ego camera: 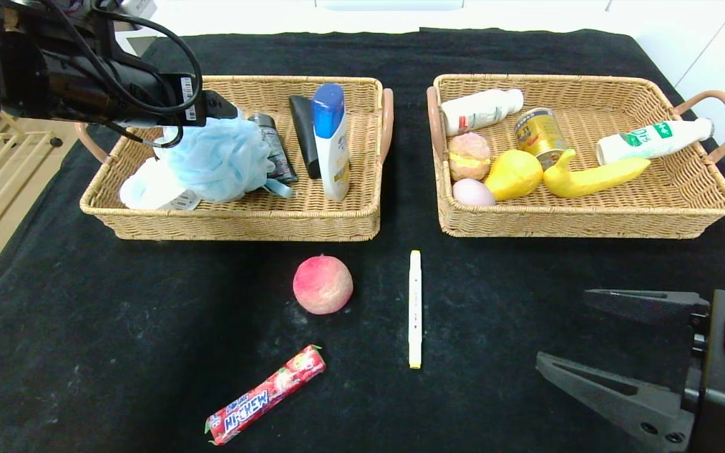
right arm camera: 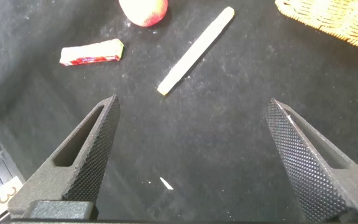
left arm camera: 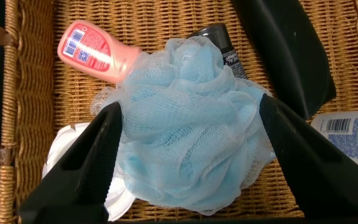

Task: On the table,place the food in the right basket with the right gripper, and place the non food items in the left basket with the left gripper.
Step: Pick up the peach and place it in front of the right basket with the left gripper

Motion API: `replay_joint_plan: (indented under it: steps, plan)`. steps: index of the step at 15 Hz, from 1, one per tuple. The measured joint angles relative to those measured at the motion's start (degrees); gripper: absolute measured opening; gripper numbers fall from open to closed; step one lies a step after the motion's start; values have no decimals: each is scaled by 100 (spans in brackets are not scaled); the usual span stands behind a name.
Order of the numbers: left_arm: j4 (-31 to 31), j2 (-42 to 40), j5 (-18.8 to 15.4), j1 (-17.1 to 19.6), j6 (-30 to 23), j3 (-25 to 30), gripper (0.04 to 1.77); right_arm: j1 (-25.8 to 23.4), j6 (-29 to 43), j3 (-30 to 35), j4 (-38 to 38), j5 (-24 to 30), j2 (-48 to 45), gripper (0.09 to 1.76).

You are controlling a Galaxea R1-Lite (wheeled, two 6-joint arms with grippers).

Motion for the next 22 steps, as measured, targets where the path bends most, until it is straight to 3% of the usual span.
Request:
replay_joint_plan:
  steps: [9,12,17,22]
  plan:
    - [50,-807,-22,-68,79,479,168,100,0,15,6,-4,-50,171]
    - [55,-1259,-20,-154,84,912,169,171,-6,20,12,-11,-69,171]
    - [-17,-2037,5,-669,71,2127,170,212,-6,26,20,-33,-108,171]
    - [-24,-2475,208,-1391,49,2894,170,205,-6,15,26,-41,-124,171]
